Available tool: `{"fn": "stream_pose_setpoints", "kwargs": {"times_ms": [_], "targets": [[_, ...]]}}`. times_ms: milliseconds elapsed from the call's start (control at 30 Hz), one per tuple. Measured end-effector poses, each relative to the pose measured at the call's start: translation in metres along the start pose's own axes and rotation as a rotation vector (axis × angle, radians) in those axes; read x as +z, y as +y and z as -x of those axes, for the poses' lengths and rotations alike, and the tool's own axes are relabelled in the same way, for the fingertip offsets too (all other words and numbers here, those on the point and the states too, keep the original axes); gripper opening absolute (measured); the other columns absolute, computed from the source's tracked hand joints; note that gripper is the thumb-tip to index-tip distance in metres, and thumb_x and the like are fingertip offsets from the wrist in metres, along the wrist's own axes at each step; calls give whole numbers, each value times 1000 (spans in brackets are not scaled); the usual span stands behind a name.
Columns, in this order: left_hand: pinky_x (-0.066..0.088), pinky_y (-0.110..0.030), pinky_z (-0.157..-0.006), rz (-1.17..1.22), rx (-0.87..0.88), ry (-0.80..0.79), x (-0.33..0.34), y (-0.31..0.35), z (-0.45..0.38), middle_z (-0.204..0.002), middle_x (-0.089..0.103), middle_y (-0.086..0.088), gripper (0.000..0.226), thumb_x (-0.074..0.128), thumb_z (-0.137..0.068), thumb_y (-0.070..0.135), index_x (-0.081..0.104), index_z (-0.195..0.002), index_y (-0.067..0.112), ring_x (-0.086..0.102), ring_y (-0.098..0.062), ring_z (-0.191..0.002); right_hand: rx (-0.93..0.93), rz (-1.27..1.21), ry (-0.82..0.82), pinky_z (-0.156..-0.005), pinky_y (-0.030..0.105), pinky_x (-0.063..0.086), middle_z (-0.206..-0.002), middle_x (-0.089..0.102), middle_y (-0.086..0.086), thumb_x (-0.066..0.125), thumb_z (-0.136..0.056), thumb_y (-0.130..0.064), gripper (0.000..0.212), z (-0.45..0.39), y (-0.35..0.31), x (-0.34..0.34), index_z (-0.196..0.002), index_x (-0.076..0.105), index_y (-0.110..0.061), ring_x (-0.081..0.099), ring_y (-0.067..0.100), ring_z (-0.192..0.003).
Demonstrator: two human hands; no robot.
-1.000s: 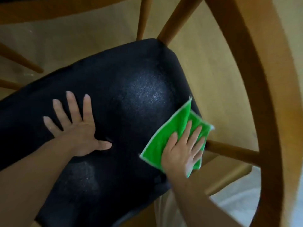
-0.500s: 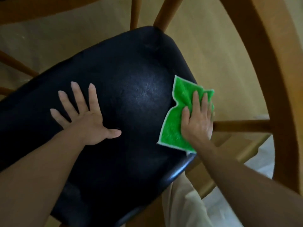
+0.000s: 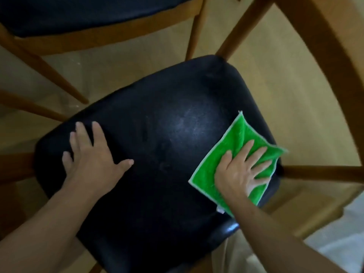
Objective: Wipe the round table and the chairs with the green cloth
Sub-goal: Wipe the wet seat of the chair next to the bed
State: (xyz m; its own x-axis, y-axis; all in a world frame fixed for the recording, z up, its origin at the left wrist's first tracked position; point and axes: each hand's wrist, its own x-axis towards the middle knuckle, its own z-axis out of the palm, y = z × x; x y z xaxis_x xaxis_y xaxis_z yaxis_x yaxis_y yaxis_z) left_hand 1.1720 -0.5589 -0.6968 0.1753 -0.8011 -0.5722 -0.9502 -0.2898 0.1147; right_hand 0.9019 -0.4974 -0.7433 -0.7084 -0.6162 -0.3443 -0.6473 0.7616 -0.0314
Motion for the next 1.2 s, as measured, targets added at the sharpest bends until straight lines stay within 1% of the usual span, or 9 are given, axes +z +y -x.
{"fn": "stream_pose_setpoints", "kwargs": {"times_ms": [300, 533, 600, 667, 733, 867, 1000, 1133, 1200], "targets": [[26, -43, -110, 49, -275, -147, -7, -25, 12, -157, -7, -21, 111, 66, -84, 47, -12, -147, -1, 11, -35, -143, -344, 34, 99, -106, 72, -4, -163, -1, 7, 19, -94, -51, 64, -53, -166, -10, -154, 10, -30, -6, 46, -145], [33, -38, -101, 75, -262, -186, -32, -13, 32, -153, 15, -25, 75, 52, -92, 18, 6, -148, -2, 26, -39, -137, -1442, 325, -111, -103, 73, -17, -163, -1, 2, 37, -95, -53, 69, 132, -208, 58, -154, 7, -31, -13, 45, -144], [30, -41, -106, -125, -328, -175, -35, -13, 33, -153, 20, -21, 70, 47, -94, 20, 9, -150, 2, 25, -36, -139, -1652, 401, -207, -103, 65, -25, -163, -6, -2, 44, -90, -56, 84, 150, -190, 60, -153, -5, -29, -17, 39, -144], [26, -44, -112, 17, -381, -106, -44, -22, 35, -156, 8, -21, 79, 49, -92, 13, -4, -149, -1, 17, -34, -142, -1767, 310, -217, -110, 56, -19, -163, 4, -7, 40, -92, -54, 71, 116, -181, 45, -153, 8, -34, -6, 28, -147], [24, -40, -112, 58, -350, -124, -56, -28, 39, -157, 0, -21, 83, 49, -91, 11, -10, -148, -3, 13, -33, -143, -1631, 256, -71, -115, 53, -6, -162, 12, -6, 32, -97, -51, 56, 48, -173, 24, -151, 20, -39, 4, 24, -148], [24, -37, -112, 77, -328, -150, -51, -33, 43, -157, 6, -18, 77, 44, -93, 12, -8, -148, -2, 14, -30, -143, -822, 158, 97, -117, 56, 4, -163, 7, 0, 22, -98, -52, 58, -89, -140, -33, -153, 15, -35, 4, 28, -149], [19, -36, -113, 133, -297, -174, -46, -25, 42, -159, 2, -14, 75, 42, -95, 15, -8, -149, 1, 11, -27, -144, -480, 43, 106, -115, 62, 2, -163, 2, 4, 16, -93, -52, 66, -69, -157, -21, -155, 10, -29, 0, 34, -148], [23, -35, -111, 138, -254, -170, -41, -20, 49, -159, 5, -15, 70, 40, -97, 15, -4, -150, 1, 15, -27, -144, -785, 161, 66, -111, 63, -7, -161, -9, 7, 8, -93, -57, 67, 33, -170, 19, -153, -5, -31, -7, 38, -146], [36, -34, -99, 92, -227, -181, -41, -20, 58, -149, 30, -20, 59, 42, -97, 17, 15, -145, -4, 36, -30, -133, -1034, 206, -23, -111, 64, -3, -161, 0, 6, 16, -95, -54, 64, 87, -148, 31, -153, 5, -31, 0, 38, -146]]}}
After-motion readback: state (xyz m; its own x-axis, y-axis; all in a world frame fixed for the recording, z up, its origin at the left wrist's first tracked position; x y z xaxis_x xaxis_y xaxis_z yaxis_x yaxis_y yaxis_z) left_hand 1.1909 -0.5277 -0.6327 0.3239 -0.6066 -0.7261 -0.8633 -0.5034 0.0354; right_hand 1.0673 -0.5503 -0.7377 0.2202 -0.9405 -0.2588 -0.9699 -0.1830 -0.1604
